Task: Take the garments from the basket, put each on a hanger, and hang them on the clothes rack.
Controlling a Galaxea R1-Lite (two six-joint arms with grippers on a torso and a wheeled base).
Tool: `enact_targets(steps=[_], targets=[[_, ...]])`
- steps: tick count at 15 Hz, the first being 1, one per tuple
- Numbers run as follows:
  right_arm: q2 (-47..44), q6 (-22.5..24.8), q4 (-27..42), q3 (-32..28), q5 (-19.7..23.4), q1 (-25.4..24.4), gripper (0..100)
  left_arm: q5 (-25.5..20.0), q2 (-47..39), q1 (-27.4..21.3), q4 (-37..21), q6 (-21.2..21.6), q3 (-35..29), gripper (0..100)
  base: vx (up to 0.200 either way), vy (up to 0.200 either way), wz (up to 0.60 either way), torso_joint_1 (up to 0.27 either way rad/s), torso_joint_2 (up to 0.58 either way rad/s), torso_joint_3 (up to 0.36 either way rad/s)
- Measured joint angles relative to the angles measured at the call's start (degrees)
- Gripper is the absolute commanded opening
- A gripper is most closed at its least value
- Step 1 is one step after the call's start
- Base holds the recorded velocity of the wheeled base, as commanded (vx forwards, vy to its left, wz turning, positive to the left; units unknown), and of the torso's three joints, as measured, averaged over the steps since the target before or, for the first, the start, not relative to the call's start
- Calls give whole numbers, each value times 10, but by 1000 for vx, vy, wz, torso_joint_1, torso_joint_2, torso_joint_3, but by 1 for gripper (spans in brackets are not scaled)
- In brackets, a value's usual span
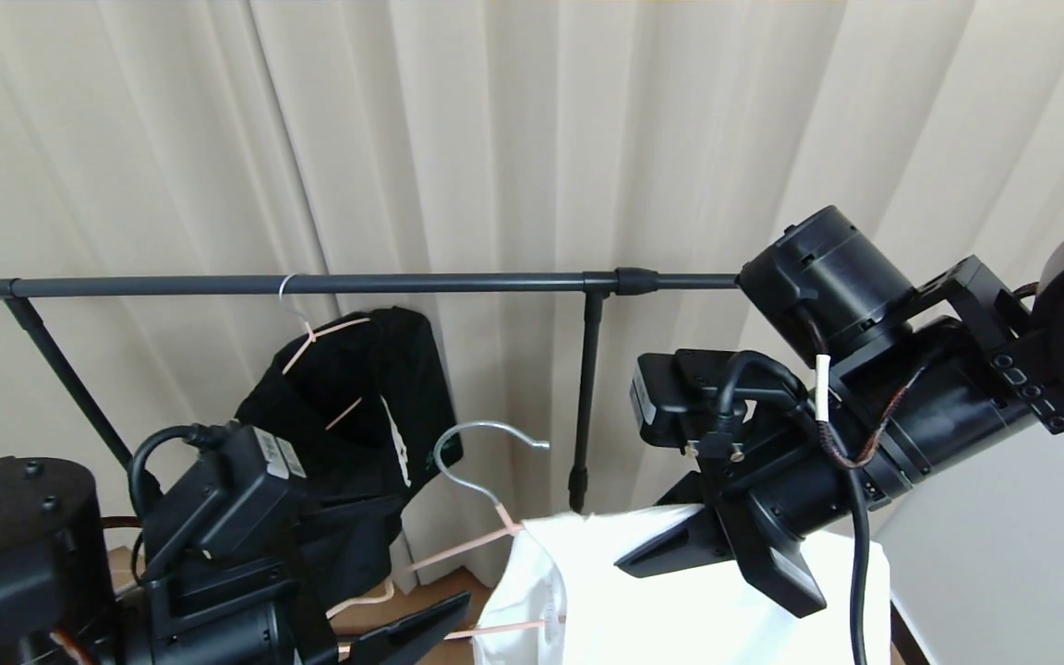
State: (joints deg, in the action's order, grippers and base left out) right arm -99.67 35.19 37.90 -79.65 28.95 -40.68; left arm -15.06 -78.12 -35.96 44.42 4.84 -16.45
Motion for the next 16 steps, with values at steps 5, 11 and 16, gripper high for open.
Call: enact_targets(steps=[5, 11, 16], targets=[[7, -53, -16, -4, -51, 2, 0, -6, 59, 46, -5, -52, 9, 100, 0, 0, 0, 0, 0, 0], [46, -102, -136, 43, -168, -22, 0, 65, 88, 79, -100, -108, 15, 100, 0, 0, 0, 0, 0, 0], [78, -143, -271, 133, -225, -57, 0, 112, 64, 38, -149, -164, 10, 100, 0, 0, 0, 0, 0, 0]])
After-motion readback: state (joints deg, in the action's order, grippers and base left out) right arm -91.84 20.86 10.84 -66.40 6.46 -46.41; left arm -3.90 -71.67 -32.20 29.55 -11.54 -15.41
